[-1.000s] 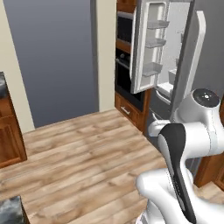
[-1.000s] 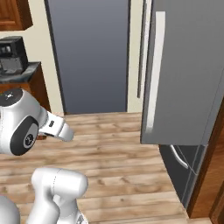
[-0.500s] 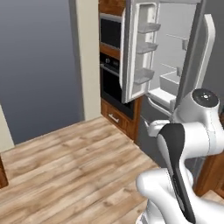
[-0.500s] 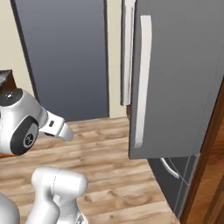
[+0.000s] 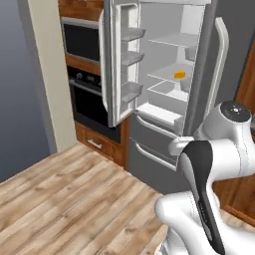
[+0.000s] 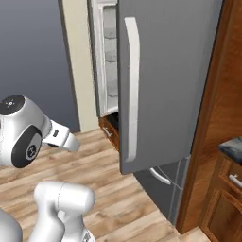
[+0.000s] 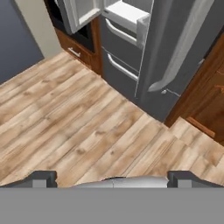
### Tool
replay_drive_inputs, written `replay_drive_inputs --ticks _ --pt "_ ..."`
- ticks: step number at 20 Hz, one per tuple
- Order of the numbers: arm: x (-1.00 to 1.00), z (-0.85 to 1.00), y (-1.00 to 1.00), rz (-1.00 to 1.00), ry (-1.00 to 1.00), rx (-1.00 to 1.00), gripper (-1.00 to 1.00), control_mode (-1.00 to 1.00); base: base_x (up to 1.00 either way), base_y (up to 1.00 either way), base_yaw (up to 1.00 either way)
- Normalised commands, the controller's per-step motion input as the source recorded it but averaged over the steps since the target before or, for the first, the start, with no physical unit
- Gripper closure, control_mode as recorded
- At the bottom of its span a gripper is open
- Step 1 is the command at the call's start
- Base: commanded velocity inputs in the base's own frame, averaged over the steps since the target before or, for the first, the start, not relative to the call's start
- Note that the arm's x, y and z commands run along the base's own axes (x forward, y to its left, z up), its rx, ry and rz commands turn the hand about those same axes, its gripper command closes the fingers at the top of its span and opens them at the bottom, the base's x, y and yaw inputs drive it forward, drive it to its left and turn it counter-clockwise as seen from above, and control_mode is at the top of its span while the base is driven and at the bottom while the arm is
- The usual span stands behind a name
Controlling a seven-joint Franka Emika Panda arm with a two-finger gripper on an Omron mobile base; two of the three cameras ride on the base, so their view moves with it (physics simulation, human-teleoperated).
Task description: Take the cheese, fish, and squash from the fridge and place them on the plate on the dining counter to create an appetizer plate.
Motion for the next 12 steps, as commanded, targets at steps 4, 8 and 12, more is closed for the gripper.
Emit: replay_drive_inputs --ticks 4,8,12 --pt "0.00 0.00 0.00 0.00 0.00 0.00 -1.00 1.00 0.44 0.72 -0.49" --pt "0.00 0.00 0.00 0.00 0.00 0.00 -1.00 1.00 0.28 0.99 -0.46" --pt "0.00 0.00 0.00 0.00 0.00 0.00 -1.00 1.00 0.10 0.75 -0.50"
